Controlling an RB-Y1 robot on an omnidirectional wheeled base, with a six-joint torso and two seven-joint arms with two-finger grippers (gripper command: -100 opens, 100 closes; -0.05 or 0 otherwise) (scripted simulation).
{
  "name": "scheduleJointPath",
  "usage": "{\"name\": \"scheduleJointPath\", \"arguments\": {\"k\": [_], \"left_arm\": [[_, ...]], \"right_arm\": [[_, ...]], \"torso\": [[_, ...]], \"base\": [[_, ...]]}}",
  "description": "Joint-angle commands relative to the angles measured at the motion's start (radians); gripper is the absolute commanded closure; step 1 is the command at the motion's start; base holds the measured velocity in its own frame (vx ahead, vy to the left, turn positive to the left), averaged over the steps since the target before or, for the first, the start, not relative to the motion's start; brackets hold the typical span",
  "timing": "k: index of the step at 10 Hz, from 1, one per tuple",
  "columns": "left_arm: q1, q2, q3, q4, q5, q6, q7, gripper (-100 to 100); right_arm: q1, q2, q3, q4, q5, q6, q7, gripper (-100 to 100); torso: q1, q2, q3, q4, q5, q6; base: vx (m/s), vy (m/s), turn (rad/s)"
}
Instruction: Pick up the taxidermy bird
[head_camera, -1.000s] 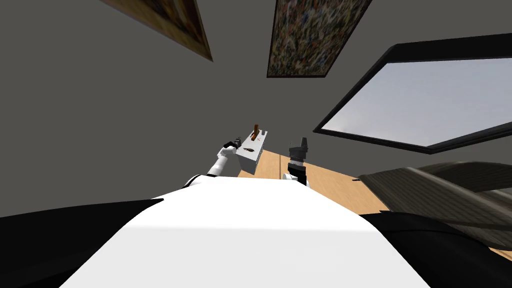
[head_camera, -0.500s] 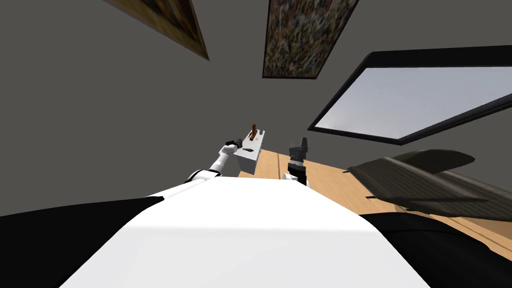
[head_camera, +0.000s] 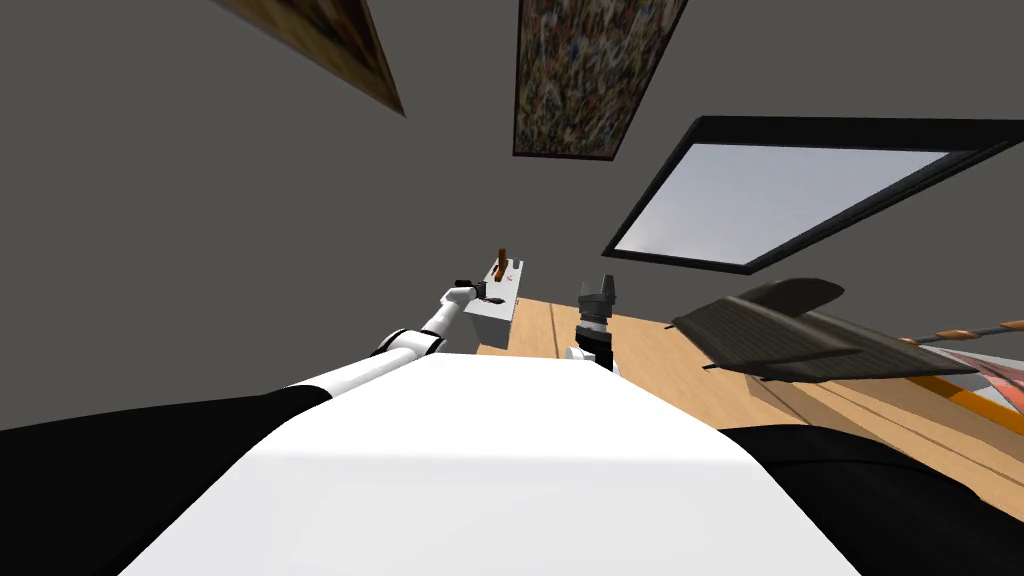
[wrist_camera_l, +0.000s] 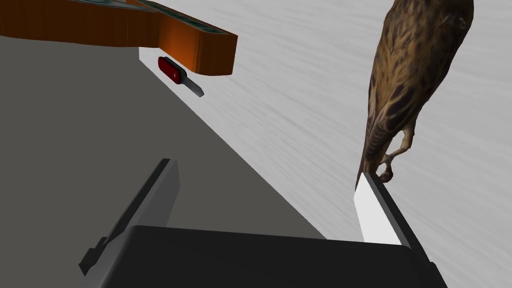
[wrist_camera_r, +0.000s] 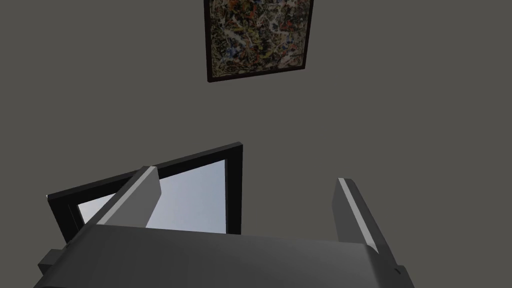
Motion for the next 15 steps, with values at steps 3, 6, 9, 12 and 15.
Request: {"name": "scheduleJointPath", "arguments": {"k": [3,6,9,12,15], "left_arm": [[-0.079,0.013,-0.020,0.103,0.032,0.105,0.008,-100],[-0.112,0.018,-0.030,0.174,0.048,0.172,0.010,-100],[-0.167,0.028,-0.050,0.270,0.076,0.251,0.014,-100],[-0.205,0.035,-0.069,0.353,0.097,0.325,0.017,-100],[-0.226,0.039,-0.087,0.419,0.112,0.378,0.019,-100]], "right_arm": [[0.000,0.000,0.000,0.000,0.000,0.000,0.000,0],[0.000,0.000,0.000,0.000,0.000,0.000,0.000,0],[0.000,0.000,0.000,0.000,0.000,0.000,0.000,0],[0.000,0.000,0.000,0.000,0.000,0.000,0.000,0],[0.000,0.000,0.000,0.000,0.000,0.000,0.000,0]], "torso": [[0.000,0.000,0.000,0.000,0.000,0.000],[0.000,0.000,0.000,0.000,0.000,0.001],[-0.001,-0.001,-0.001,0.000,0.000,0.000],[0.000,-0.002,-0.001,-0.001,0.000,-0.001],[0.000,-0.005,-0.003,-0.001,0.000,0.000]], "base": [[0.002,0.066,-0.176],[0.009,0.056,-0.146],[0.026,0.051,-0.178],[0.041,0.055,-0.186],[0.068,0.062,-0.168]]}}
